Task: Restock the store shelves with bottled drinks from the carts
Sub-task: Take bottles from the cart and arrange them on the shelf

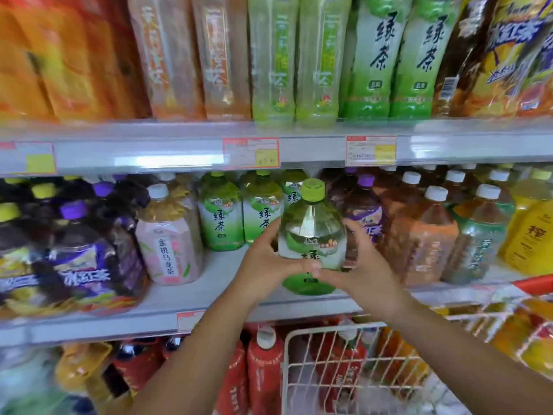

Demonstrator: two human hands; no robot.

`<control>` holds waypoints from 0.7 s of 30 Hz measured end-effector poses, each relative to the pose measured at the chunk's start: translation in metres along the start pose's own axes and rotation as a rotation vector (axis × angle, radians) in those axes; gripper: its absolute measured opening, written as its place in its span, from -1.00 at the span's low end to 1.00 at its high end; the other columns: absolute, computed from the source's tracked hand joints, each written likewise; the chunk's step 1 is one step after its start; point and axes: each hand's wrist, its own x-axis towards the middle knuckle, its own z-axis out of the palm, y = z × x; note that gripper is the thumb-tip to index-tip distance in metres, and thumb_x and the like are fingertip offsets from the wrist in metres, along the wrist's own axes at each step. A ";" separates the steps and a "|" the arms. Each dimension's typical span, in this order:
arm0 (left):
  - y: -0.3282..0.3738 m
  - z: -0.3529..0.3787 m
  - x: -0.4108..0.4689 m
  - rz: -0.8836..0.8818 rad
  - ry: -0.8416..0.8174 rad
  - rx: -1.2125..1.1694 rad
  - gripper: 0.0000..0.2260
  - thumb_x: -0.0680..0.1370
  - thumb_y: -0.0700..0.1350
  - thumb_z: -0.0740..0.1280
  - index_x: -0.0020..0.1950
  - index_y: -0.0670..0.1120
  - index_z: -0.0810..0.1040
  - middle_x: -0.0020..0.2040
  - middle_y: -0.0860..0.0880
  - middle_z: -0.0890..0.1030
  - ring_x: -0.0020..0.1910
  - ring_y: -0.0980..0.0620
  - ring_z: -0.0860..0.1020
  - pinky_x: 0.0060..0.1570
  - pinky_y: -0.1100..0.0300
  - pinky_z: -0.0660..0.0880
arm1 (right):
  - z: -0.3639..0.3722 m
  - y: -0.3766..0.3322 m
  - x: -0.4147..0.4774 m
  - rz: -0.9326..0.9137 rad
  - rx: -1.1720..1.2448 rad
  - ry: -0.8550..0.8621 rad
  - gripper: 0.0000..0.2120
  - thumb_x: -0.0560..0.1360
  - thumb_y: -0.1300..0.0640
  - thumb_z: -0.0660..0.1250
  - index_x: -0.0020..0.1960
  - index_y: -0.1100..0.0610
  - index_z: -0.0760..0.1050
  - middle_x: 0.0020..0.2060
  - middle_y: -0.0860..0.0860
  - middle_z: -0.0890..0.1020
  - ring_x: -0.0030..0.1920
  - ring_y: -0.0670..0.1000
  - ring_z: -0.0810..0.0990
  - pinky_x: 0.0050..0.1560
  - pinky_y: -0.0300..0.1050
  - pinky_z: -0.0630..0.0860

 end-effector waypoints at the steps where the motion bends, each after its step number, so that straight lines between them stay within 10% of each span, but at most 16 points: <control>1: -0.005 -0.001 0.005 0.001 0.007 0.022 -0.34 0.23 -0.12 0.66 0.24 0.19 0.50 0.12 0.19 0.65 0.12 0.25 0.59 0.12 0.31 0.51 | 0.005 0.009 0.012 0.005 0.013 0.028 -0.19 0.28 0.22 0.59 0.39 -0.06 0.25 0.17 -0.21 0.56 0.16 -0.17 0.57 0.10 -0.36 0.49; 4: -0.022 -0.003 0.020 -0.045 0.014 0.083 -0.27 0.25 -0.01 0.65 0.35 0.15 0.44 0.20 0.17 0.61 0.20 0.16 0.56 0.22 0.18 0.50 | 0.014 0.025 0.035 0.010 -0.041 0.035 -0.11 0.23 0.01 0.61 0.45 -0.01 0.26 0.20 -0.14 0.59 0.21 -0.11 0.56 0.27 -0.02 0.48; 11: -0.042 -0.030 0.029 -0.116 -0.068 0.346 -0.24 0.45 -0.03 0.52 0.56 0.00 0.20 0.33 0.06 0.46 0.32 0.08 0.43 0.36 0.09 0.37 | 0.015 0.051 0.065 0.091 -0.102 0.107 -0.25 0.36 0.29 0.53 0.44 0.03 0.26 0.06 -0.12 0.56 0.14 -0.04 0.53 -0.14 -0.55 0.39; 16: -0.072 -0.096 -0.014 -0.084 0.063 0.507 -0.77 0.43 -0.05 0.53 0.06 0.02 0.62 0.00 0.07 0.65 -0.14 0.13 0.56 -0.04 0.35 0.46 | 0.022 0.065 0.074 0.147 -0.291 0.226 -0.21 0.37 0.01 0.53 0.49 -0.07 0.21 0.02 -0.10 0.65 0.01 -0.02 0.60 -0.02 -0.16 0.50; 21: -0.093 -0.138 -0.050 -0.027 0.025 0.827 -0.50 0.20 0.52 0.32 -0.14 0.18 0.66 -0.19 0.22 0.61 -0.18 0.24 0.56 -0.15 0.33 0.46 | 0.042 0.071 0.070 0.167 -0.520 0.430 -0.56 0.44 -0.08 0.44 0.14 0.21 0.48 -0.31 0.05 0.64 -0.24 0.11 0.63 -0.41 -0.15 0.35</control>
